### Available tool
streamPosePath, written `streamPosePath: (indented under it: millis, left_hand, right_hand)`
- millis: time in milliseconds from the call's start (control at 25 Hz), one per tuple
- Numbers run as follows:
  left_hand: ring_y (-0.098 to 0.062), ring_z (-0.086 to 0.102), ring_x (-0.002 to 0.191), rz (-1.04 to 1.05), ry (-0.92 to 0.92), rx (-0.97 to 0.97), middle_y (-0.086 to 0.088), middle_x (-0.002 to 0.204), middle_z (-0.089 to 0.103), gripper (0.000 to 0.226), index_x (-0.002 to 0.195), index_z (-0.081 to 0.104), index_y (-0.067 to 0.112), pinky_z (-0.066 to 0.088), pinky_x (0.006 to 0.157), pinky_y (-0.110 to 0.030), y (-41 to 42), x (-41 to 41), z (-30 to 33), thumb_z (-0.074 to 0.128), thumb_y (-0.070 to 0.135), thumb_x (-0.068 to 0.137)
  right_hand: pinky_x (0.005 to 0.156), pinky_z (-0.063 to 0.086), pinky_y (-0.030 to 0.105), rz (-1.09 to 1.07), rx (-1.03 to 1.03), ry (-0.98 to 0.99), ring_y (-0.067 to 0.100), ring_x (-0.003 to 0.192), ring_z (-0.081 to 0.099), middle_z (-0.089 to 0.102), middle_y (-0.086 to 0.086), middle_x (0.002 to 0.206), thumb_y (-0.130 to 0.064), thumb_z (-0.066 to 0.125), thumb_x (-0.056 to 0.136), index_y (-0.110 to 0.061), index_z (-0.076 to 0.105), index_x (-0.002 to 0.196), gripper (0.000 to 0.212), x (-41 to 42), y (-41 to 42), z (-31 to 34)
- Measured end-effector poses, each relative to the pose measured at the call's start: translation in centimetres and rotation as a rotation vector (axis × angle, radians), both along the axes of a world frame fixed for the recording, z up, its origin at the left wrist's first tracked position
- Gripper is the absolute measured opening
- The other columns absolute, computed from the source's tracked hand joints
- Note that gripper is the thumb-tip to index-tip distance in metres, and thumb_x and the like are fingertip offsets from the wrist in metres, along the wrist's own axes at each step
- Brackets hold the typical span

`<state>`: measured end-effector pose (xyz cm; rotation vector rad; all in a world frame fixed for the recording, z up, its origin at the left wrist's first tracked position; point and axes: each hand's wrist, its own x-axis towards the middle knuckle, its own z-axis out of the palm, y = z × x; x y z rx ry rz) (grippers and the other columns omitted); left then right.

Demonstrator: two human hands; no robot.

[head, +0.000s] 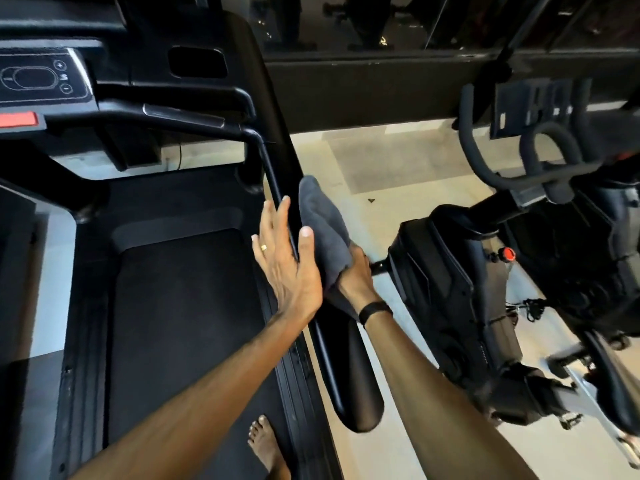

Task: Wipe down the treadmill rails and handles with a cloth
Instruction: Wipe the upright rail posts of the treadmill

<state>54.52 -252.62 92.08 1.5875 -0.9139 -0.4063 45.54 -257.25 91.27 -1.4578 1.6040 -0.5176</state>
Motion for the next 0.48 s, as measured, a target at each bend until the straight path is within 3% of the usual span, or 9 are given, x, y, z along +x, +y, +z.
streamPosePath:
  millis: [120,240,360,480]
  left_hand:
    - [-0.010,0.028,0.145,-0.016,-0.076,0.077,0.001,0.154,0.038,0.060,0.143,0.047,0.025,0.006,0.119,-0.035,2.9,-1.2,-0.2,0.041,0.054,0.091]
    - [-0.023,0.040,0.127,-0.025,-0.235,0.292,-0.002,0.127,0.050,0.067,0.129,0.055,0.021,0.016,0.101,-0.033,5.9,-2.2,0.4,0.053,0.063,0.077]
    - [-0.025,0.040,0.119,-0.070,-0.307,0.496,-0.002,0.118,0.048,0.073,0.122,0.051,0.018,0.023,0.099,-0.038,9.6,-3.7,1.9,0.070,0.068,0.071]
    - [-0.026,0.055,0.113,-0.164,-0.163,0.655,0.000,0.116,0.058,0.075,0.119,0.045,0.019,0.042,0.099,-0.045,13.7,-5.6,3.1,0.077,0.061,0.066]
  right_hand:
    - [0.094,0.048,0.044,0.016,0.021,0.036,0.036,0.114,0.057,0.060,0.013,0.121,-0.026,0.048,0.102,-0.011,0.058,0.123,0.028,-3.9,6.0,0.5]
    - [0.088,0.044,0.039,0.102,-0.062,0.203,0.035,0.112,0.054,0.055,0.010,0.117,-0.019,0.048,0.098,-0.015,0.055,0.123,0.027,-6.6,10.6,0.0]
    - [0.091,0.046,0.043,0.105,-0.131,0.317,0.032,0.111,0.052,0.051,0.005,0.113,-0.032,0.044,0.099,-0.023,0.050,0.131,0.033,-7.9,14.7,0.7]
    - [0.096,0.043,0.044,0.103,-0.156,0.458,0.031,0.117,0.045,0.048,0.008,0.121,-0.038,0.042,0.099,-0.025,0.036,0.144,0.047,-7.8,18.3,1.9]
